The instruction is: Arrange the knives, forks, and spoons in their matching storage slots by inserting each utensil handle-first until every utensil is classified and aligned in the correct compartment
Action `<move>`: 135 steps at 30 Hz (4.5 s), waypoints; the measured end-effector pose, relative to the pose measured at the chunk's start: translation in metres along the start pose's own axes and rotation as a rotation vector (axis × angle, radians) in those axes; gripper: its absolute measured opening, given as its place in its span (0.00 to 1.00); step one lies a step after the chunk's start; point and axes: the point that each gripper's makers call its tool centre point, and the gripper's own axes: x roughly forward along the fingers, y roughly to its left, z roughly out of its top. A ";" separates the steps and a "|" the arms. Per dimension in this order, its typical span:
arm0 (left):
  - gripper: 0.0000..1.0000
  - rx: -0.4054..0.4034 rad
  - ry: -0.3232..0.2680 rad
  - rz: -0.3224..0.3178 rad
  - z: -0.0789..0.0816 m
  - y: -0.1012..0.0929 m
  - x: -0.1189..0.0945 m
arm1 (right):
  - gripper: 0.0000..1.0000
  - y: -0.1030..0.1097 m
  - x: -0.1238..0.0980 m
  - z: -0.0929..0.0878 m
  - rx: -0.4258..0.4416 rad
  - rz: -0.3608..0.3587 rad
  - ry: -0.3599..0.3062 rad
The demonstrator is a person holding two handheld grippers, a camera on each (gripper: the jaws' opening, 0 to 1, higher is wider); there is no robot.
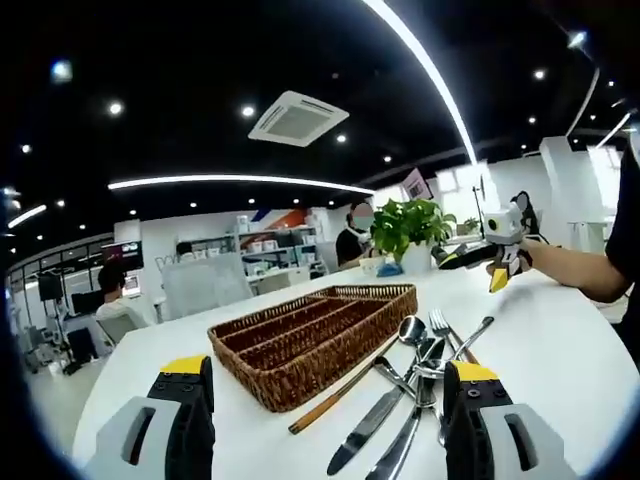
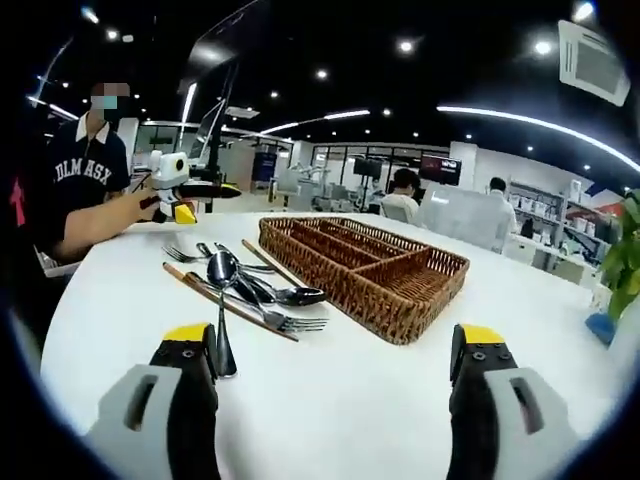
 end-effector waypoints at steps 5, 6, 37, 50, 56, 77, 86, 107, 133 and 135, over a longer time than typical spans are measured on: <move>1.00 -0.016 0.039 0.001 -0.010 0.001 0.002 | 1.00 0.002 0.002 0.001 0.008 0.014 -0.007; 1.00 -0.017 0.048 0.001 -0.012 0.001 0.003 | 1.00 0.001 0.003 -0.001 0.008 0.019 -0.002; 1.00 -0.059 0.073 -0.024 -0.019 -0.001 0.005 | 1.00 0.007 0.009 -0.007 0.013 0.083 0.006; 1.00 -0.073 0.063 -0.052 -0.016 -0.011 0.006 | 0.97 0.015 0.008 0.015 -0.004 0.106 -0.014; 1.00 -0.039 0.079 -0.054 -0.003 -0.005 0.009 | 0.96 0.019 0.012 0.034 -0.079 0.183 0.048; 1.00 -0.046 0.078 -0.031 -0.026 0.004 -0.001 | 0.88 0.044 0.055 0.050 -0.104 0.298 0.083; 1.00 -0.051 0.069 -0.017 -0.024 0.008 -0.002 | 0.83 0.068 0.077 0.043 -0.144 0.363 0.113; 1.00 -0.034 0.075 -0.011 -0.025 0.009 0.001 | 0.48 0.106 0.096 0.010 -0.129 0.480 0.199; 1.00 -0.036 0.064 -0.005 -0.023 0.010 0.000 | 0.15 0.128 0.104 -0.012 -0.164 0.510 0.298; 1.00 -0.035 0.064 -0.005 -0.023 0.010 0.000 | 0.14 0.128 0.104 -0.012 -0.163 0.514 0.302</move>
